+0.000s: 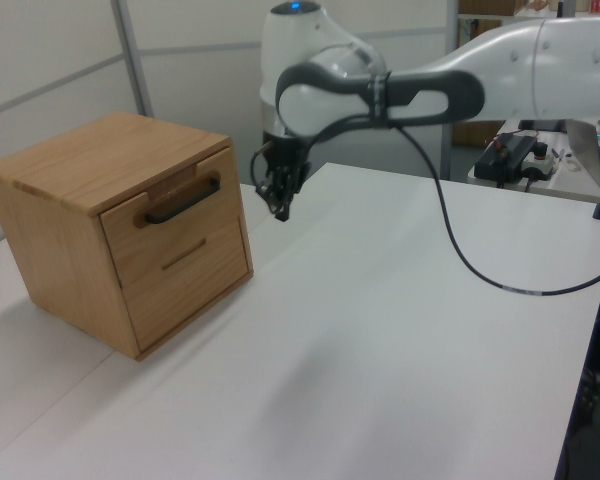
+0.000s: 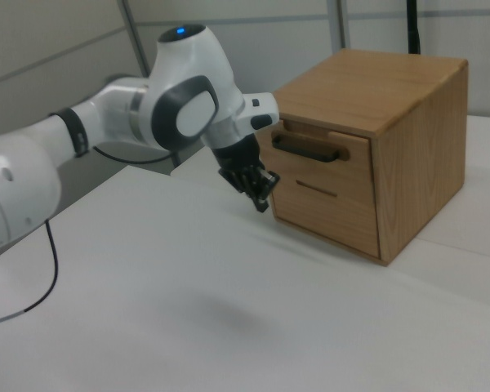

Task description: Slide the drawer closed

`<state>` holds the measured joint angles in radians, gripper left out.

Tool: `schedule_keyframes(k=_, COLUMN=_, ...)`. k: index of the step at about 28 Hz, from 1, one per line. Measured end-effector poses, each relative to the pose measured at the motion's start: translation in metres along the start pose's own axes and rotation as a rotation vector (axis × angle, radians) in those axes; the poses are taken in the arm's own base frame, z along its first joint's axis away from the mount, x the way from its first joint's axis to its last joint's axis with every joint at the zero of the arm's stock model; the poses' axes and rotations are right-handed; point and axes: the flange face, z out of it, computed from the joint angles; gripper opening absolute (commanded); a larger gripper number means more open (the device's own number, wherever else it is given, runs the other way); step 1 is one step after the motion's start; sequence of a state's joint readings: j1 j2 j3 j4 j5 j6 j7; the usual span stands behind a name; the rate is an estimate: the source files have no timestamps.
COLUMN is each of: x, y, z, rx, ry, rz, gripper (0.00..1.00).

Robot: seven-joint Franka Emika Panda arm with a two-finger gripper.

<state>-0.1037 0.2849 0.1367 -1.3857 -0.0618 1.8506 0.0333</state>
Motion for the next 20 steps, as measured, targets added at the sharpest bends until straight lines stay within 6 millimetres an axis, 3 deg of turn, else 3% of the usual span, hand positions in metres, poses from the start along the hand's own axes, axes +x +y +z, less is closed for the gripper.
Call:
schedule_keyframes(k=9, x=-0.041, y=-0.004, z=-0.046, rx=0.026, ry=-0.121, rz=-0.029, gripper=0.01)
schedule_keyframes(k=11, x=-0.048, y=-0.005, z=-0.052, rx=0.028, ry=-0.131, rz=-0.036, gripper=0.28)
schedule_keyframes(k=15, x=-0.056, y=-0.005, z=-0.058, rx=0.028, ry=-0.147, rz=-0.036, gripper=1.00)
schedule_keyframes(k=20, x=-0.059, y=0.003, z=-0.057, rx=0.026, ry=-0.155, rz=-0.032, gripper=1.00)
